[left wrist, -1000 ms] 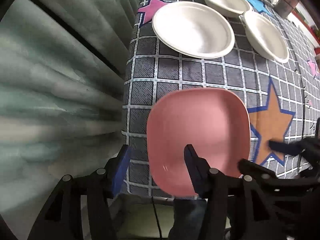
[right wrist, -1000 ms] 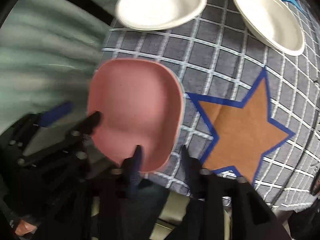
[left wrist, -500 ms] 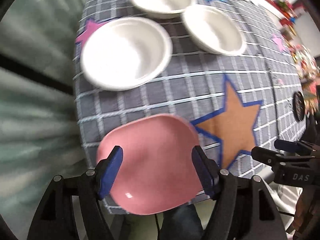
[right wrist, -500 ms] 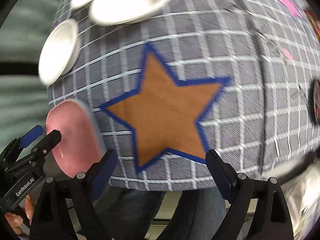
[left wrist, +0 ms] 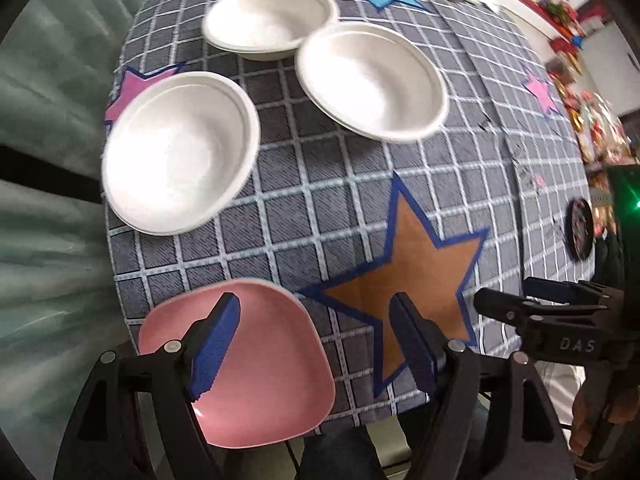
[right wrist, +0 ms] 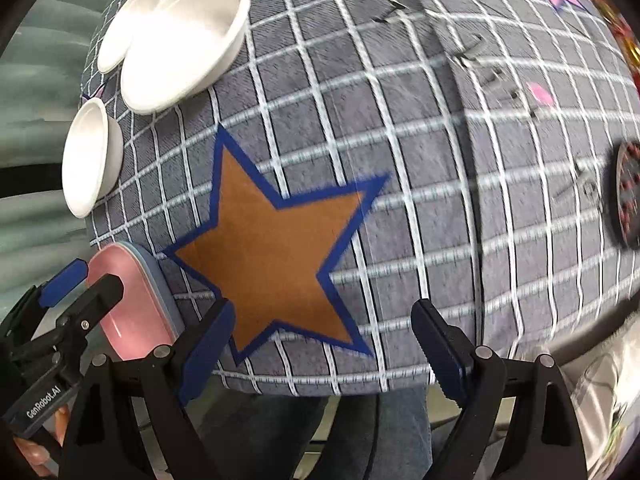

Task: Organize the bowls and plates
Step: 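Lower the pink plate onto the green plate and open the left gripper, then move the left gripper toward a white paper bowl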

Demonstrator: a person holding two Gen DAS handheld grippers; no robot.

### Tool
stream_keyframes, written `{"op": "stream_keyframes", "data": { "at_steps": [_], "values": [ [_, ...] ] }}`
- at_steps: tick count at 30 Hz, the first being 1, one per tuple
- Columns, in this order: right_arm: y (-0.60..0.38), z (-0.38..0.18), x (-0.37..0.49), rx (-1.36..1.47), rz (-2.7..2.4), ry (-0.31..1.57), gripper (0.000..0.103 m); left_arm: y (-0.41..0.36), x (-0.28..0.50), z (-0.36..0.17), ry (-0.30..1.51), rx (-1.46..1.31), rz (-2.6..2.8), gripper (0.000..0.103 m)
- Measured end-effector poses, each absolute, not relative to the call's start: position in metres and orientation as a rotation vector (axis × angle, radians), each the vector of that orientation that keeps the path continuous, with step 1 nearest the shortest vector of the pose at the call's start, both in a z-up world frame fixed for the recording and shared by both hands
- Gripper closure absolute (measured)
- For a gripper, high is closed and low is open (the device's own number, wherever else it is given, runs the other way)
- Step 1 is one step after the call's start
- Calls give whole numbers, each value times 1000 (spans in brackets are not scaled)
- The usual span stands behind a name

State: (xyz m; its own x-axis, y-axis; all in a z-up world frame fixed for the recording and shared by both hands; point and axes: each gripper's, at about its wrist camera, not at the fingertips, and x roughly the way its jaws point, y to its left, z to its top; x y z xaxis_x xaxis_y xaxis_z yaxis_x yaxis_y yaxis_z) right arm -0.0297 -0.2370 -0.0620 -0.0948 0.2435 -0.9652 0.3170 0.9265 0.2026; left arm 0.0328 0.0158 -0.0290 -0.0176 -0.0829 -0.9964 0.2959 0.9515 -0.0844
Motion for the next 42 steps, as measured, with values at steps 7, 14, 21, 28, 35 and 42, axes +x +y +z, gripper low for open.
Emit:
{"op": "stream_keyframes", "data": {
  "at_steps": [7,14,21,28,35,42],
  "values": [
    [-260,-51,14,329,-6,1665,0,0,58,-27,1559,121,-226,23],
    [-298,-42,38,323,0,1657,0,-26,77,-29,1553,124,-204,23],
    [-310,-39,63,316,20,1642,0,-33,99,-29,1534,123,-160,23],
    [-293,-43,98,282,59,1640,0,-21,126,-33,1505,119,-88,23],
    [-272,-55,125,242,42,1620,0,-25,152,-47,1506,147,-88,23],
    [-284,-62,144,233,-11,1601,0,-37,169,-67,1527,188,-76,23]
  ]
}}
